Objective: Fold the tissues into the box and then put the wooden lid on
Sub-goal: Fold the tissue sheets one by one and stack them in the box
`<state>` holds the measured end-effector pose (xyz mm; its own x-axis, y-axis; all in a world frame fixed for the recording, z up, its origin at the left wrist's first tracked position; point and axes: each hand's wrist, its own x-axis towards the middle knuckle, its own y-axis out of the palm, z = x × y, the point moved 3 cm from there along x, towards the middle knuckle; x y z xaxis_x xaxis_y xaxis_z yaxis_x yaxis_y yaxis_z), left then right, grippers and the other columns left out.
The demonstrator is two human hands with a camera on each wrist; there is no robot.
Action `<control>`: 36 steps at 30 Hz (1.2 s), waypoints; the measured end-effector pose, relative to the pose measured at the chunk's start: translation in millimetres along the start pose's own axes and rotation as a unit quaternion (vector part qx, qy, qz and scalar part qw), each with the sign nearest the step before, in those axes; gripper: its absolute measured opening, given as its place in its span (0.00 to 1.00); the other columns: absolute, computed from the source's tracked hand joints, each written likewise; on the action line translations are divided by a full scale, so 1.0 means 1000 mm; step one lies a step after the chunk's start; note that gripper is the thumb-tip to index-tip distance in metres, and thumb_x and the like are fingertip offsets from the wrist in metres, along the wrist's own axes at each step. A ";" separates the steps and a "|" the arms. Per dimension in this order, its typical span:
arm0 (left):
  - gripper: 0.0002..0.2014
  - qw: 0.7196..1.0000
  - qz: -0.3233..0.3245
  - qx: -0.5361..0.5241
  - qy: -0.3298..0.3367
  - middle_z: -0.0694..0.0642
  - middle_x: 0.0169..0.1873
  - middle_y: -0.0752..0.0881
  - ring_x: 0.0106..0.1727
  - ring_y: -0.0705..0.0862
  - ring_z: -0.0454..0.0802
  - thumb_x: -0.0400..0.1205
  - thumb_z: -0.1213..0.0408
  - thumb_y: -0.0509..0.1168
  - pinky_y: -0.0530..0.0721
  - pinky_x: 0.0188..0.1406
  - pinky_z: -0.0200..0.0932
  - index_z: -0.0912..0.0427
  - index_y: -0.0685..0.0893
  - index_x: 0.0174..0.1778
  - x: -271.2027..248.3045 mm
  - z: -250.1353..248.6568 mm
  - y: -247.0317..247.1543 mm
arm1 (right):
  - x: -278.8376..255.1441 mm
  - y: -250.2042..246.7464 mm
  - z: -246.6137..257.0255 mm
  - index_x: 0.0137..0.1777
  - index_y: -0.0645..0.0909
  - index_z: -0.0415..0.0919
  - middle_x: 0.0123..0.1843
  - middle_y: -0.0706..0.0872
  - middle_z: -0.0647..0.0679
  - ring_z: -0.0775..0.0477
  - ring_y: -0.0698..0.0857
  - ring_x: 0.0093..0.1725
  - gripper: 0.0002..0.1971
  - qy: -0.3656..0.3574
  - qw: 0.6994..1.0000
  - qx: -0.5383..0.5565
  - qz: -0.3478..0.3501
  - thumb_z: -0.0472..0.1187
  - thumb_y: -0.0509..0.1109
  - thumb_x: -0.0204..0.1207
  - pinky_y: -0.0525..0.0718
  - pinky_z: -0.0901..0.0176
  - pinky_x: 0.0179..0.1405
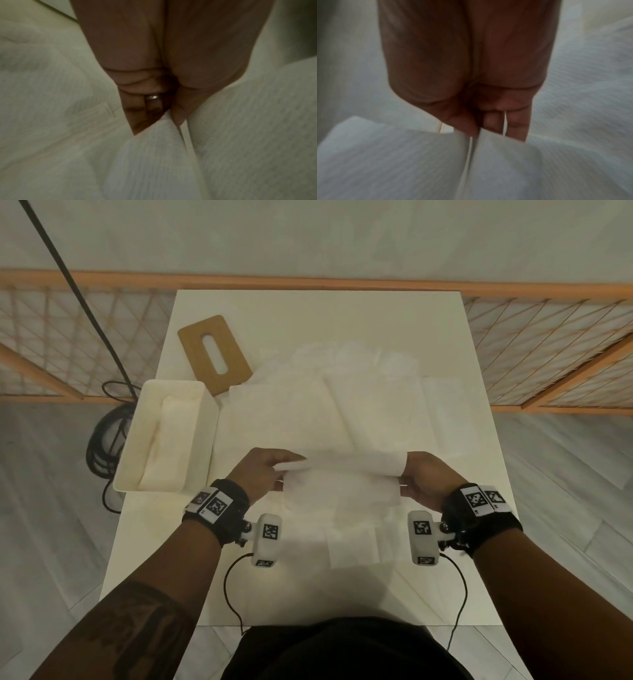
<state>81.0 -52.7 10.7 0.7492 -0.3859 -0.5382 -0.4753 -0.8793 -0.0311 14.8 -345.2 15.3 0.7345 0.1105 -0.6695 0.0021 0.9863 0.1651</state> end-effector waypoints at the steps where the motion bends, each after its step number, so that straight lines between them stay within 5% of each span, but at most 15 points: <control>1: 0.20 1.000 0.024 -0.012 -0.008 0.57 0.58 0.92 0.58 0.90 0.62 0.83 0.84 0.60 0.90 0.52 0.49 0.60 0.93 0.55 -0.002 0.002 0.001 | -0.002 0.000 -0.001 0.65 0.87 0.29 0.61 0.92 0.38 0.36 0.90 0.59 0.19 0.013 1.000 0.024 0.003 0.27 0.58 0.82 0.87 0.49 0.55; 4: 0.21 0.993 0.075 -0.082 -0.050 0.62 0.64 0.89 0.63 0.88 0.64 0.78 0.79 0.56 0.87 0.57 0.53 0.69 0.90 0.60 -0.008 0.007 0.002 | -0.007 -0.004 -0.007 0.65 0.88 0.30 0.52 0.93 0.42 0.39 0.89 0.53 0.24 0.050 0.996 0.073 0.009 0.38 0.54 0.81 0.84 0.47 0.58; 7: 0.18 0.989 0.082 -0.098 -0.074 0.61 0.61 0.91 0.55 0.89 0.60 0.81 0.63 0.64 0.87 0.52 0.47 0.70 0.89 0.60 -0.011 0.013 0.007 | -0.006 -0.004 -0.018 0.63 0.90 0.37 0.58 0.93 0.42 0.42 0.90 0.54 0.26 0.073 0.996 0.042 -0.015 0.58 0.61 0.87 0.84 0.49 0.59; 10: 0.12 0.997 0.043 0.033 -0.055 0.52 0.55 0.93 0.53 0.90 0.52 0.87 0.58 0.67 0.86 0.45 0.39 0.60 0.93 0.55 -0.009 0.019 0.010 | -0.001 -0.003 -0.027 0.56 0.92 0.46 0.59 0.91 0.38 0.45 0.89 0.51 0.07 0.012 0.992 -0.096 -0.077 0.41 0.75 0.81 0.87 0.49 0.54; 12: 0.05 0.986 0.012 0.164 -0.010 0.45 0.51 0.93 0.52 0.89 0.46 0.83 0.61 0.73 0.87 0.50 0.39 0.51 0.95 0.50 -0.005 0.026 0.008 | 0.005 -0.005 -0.033 0.49 0.93 0.52 0.55 0.89 0.32 0.44 0.87 0.47 0.12 -0.025 0.978 -0.180 -0.100 0.32 0.76 0.78 0.89 0.42 0.53; 14: 0.08 0.973 -0.015 0.231 0.006 0.41 0.51 0.92 0.54 0.88 0.45 0.80 0.65 0.76 0.85 0.60 0.43 0.44 0.93 0.45 0.000 0.034 0.008 | 0.006 -0.005 -0.033 0.45 0.94 0.55 0.55 0.89 0.32 0.41 0.87 0.44 0.15 -0.045 0.965 -0.226 -0.125 0.30 0.77 0.76 0.89 0.41 0.54; 19: 0.09 0.962 -0.068 0.264 0.008 0.44 0.49 0.90 0.51 0.88 0.49 0.77 0.64 0.77 0.86 0.56 0.46 0.42 0.91 0.42 0.003 0.038 0.012 | 0.014 -0.002 -0.033 0.45 0.91 0.61 0.53 0.88 0.46 0.43 0.89 0.50 0.14 -0.079 0.935 -0.293 -0.183 0.36 0.77 0.77 0.91 0.49 0.50; 21: 0.08 0.953 -0.071 0.296 0.012 0.48 0.48 0.89 0.48 0.86 0.50 0.77 0.63 0.77 0.85 0.53 0.45 0.44 0.89 0.45 0.003 0.036 0.015 | 0.015 0.000 -0.031 0.52 0.89 0.60 0.51 0.87 0.51 0.46 0.88 0.50 0.10 -0.087 0.929 -0.292 -0.210 0.41 0.79 0.77 0.88 0.55 0.45; 25: 0.12 0.952 -0.088 0.292 0.018 0.50 0.47 0.86 0.46 0.84 0.51 0.76 0.57 0.78 0.83 0.49 0.46 0.46 0.83 0.51 0.004 0.035 0.018 | 0.014 0.002 -0.029 0.64 0.80 0.59 0.50 0.87 0.55 0.55 0.87 0.49 0.24 -0.081 0.932 -0.275 -0.224 0.53 0.84 0.70 0.85 0.60 0.42; 31: 0.13 0.967 -0.139 0.213 0.030 0.53 0.49 0.86 0.52 0.84 0.51 0.85 0.57 0.69 0.79 0.53 0.45 0.44 0.79 0.64 0.008 0.031 0.014 | 0.016 -0.001 -0.025 0.45 0.89 0.55 0.32 0.84 0.44 0.49 0.82 0.34 0.06 -0.086 0.931 -0.297 -0.193 0.50 0.83 0.72 0.81 0.55 0.37; 34: 0.06 0.964 -0.140 0.222 0.041 0.45 0.44 0.88 0.49 0.85 0.47 0.85 0.58 0.70 0.81 0.54 0.44 0.47 0.87 0.56 0.012 0.030 0.010 | 0.015 -0.001 -0.023 0.41 0.91 0.56 0.40 0.90 0.41 0.42 0.86 0.39 0.04 -0.086 0.934 -0.287 -0.195 0.53 0.81 0.74 0.87 0.46 0.45; 36: 0.04 0.964 -0.143 0.220 0.046 0.40 0.41 0.86 0.46 0.83 0.43 0.85 0.58 0.70 0.80 0.52 0.42 0.50 0.89 0.51 0.013 0.029 0.008 | 0.014 -0.002 -0.022 0.42 0.91 0.56 0.44 0.91 0.48 0.47 0.88 0.46 0.08 -0.086 0.931 -0.293 -0.202 0.57 0.79 0.76 0.88 0.49 0.49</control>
<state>74.1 -56.6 -21.1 0.9067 -0.1861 -0.3784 -0.3777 -0.7576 -0.5324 10.4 -342.7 -10.4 0.8523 -0.2554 -0.4565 -0.0314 0.8461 -0.5320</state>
